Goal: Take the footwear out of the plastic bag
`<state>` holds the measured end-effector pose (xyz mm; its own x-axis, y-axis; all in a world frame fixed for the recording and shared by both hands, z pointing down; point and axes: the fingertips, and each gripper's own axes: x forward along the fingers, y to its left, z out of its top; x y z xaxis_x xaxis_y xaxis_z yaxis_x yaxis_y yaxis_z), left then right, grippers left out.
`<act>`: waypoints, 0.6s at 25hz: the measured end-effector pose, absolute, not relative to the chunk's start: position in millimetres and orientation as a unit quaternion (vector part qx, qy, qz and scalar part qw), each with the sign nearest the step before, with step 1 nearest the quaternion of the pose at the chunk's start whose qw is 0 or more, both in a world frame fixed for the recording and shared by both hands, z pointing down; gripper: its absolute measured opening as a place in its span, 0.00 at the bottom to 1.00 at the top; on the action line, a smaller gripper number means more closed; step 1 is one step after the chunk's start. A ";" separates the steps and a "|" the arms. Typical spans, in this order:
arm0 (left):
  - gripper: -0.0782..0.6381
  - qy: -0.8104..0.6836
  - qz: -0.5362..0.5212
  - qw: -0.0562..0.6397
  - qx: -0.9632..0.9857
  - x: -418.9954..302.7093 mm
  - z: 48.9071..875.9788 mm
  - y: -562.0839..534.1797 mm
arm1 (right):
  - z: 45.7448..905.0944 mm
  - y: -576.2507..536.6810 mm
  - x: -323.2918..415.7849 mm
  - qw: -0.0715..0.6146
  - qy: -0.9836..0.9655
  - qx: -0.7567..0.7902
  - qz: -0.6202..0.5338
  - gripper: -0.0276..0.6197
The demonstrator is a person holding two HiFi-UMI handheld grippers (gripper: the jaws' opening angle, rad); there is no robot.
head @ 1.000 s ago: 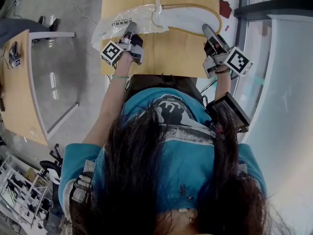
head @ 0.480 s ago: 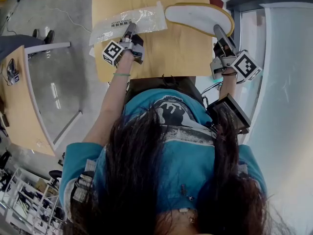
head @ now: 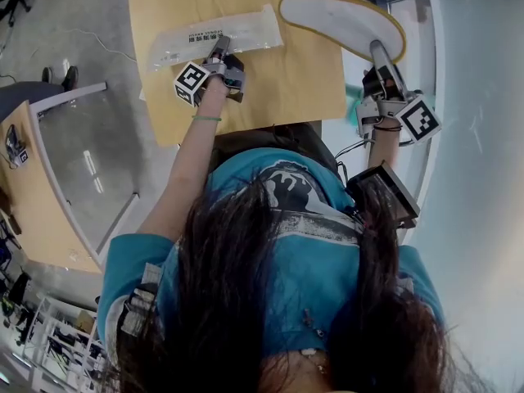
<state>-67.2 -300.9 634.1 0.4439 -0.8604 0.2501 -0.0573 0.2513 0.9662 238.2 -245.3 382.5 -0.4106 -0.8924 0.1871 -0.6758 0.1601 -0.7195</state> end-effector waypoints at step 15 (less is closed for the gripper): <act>0.15 -0.412 -0.314 0.712 0.474 -14.8 651.3 -311.2 | 425.2 -261.1 202.1 0.182 0.732 -0.448 -0.480 0.19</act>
<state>-14.8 -311.2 651.3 0.4625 -0.8382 0.2890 0.0569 0.3533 0.9338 202.1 -261.1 425.2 -0.5330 -0.8302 0.1633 -0.4801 0.1379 -0.8663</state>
